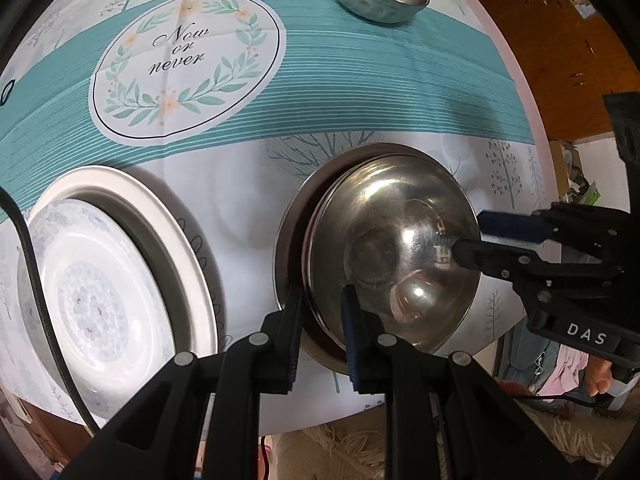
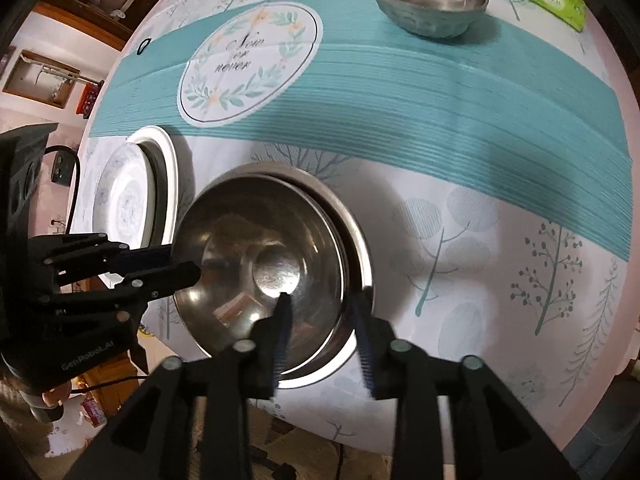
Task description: Organize plates and bowls
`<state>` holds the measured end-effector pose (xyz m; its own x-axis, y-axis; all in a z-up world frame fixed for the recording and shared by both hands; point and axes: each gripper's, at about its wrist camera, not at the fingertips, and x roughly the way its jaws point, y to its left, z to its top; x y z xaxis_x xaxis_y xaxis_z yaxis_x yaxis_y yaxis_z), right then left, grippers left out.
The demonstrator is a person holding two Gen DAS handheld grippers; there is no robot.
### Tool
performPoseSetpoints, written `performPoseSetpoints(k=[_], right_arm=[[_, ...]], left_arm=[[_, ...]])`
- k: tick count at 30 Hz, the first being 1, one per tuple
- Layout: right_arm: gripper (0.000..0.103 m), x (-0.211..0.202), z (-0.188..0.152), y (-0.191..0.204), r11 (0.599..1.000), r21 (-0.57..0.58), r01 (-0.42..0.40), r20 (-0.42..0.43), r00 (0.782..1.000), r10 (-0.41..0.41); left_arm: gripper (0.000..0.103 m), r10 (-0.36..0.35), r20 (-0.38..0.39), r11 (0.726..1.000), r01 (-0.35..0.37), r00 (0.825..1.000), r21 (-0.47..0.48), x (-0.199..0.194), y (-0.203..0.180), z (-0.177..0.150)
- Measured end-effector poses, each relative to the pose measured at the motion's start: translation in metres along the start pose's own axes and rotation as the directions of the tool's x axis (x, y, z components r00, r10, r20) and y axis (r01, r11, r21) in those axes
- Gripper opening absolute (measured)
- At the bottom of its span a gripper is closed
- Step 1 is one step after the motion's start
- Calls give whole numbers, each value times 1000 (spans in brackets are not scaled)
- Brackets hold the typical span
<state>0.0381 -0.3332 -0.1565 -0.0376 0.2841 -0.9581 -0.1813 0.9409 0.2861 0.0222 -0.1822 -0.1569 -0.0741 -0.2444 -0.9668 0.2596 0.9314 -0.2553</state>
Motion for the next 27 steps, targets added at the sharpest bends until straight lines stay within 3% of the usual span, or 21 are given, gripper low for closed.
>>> performPoseSetpoints(k=[8, 12, 17, 21, 24, 27], right_arm=[[39, -15, -1, 8, 996, -68, 56, 32, 998, -54], [39, -19, -2, 8, 996, -71, 53, 42, 998, -50], [39, -30, -6, 6, 997, -69, 41, 68, 997, -36], [39, -38, -8, 5, 998, -61, 31, 97, 995, -25], [39, -46, -9, 2, 998, -55, 23, 119, 993, -16], [39, -54, -9, -1, 999, -48, 8, 140, 990, -1]], left_arm=[[24, 5, 23, 1000, -5, 1000, -4, -13, 5, 1], [32, 5, 56, 1000, -5, 998, 1, -26, 3, 3], [35, 7, 101, 1000, -9, 995, 16, -41, -2, 5], [60, 46, 181, 998, -54, 982, 41, -59, -10, 4], [63, 64, 229, 994, -82, 971, 69, -70, -18, 6], [73, 62, 258, 993, -85, 964, 78, -79, -24, 10]])
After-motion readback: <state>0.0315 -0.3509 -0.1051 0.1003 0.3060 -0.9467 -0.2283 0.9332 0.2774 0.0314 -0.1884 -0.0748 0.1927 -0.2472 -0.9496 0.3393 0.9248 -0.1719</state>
